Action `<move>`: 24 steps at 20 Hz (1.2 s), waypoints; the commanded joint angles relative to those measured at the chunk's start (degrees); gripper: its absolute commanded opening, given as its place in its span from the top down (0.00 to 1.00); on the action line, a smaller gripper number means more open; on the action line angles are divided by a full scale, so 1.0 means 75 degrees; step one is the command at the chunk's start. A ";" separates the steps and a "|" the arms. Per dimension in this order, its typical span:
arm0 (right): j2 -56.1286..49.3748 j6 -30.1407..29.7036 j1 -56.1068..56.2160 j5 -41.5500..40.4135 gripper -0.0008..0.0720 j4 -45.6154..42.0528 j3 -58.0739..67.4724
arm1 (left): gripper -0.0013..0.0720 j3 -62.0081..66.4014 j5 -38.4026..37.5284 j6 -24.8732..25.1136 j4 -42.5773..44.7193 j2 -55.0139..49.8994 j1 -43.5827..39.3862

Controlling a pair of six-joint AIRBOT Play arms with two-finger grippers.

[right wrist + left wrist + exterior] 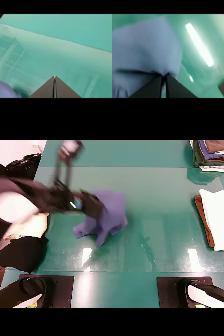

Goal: Fold the shirts.

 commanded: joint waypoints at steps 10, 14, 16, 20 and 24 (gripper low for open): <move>-0.0038 0.0003 -0.0006 0.0574 0.96 0.0006 0.0006 | 0.11 -0.0924 0.0399 0.1119 0.0262 -0.0391 0.1259; -0.0038 0.0006 -0.0003 0.0621 0.96 0.0006 0.0003 | 0.11 -0.0938 -0.0938 0.1751 -0.0242 -0.1326 0.2541; -0.0041 0.0006 0.0012 0.0621 0.96 0.0006 -0.0009 | 0.11 -0.1139 -0.1014 0.1988 -0.1212 -0.1781 0.3013; -0.0055 0.0009 0.0012 0.0624 0.96 0.0006 -0.0029 | 0.11 -0.1591 -0.0606 0.2742 -0.2871 -0.2812 0.3139; -0.0050 0.0009 0.0166 0.0632 0.96 0.0017 -0.0845 | 0.13 -0.1591 -0.0090 0.2739 -0.3520 -0.3590 0.3139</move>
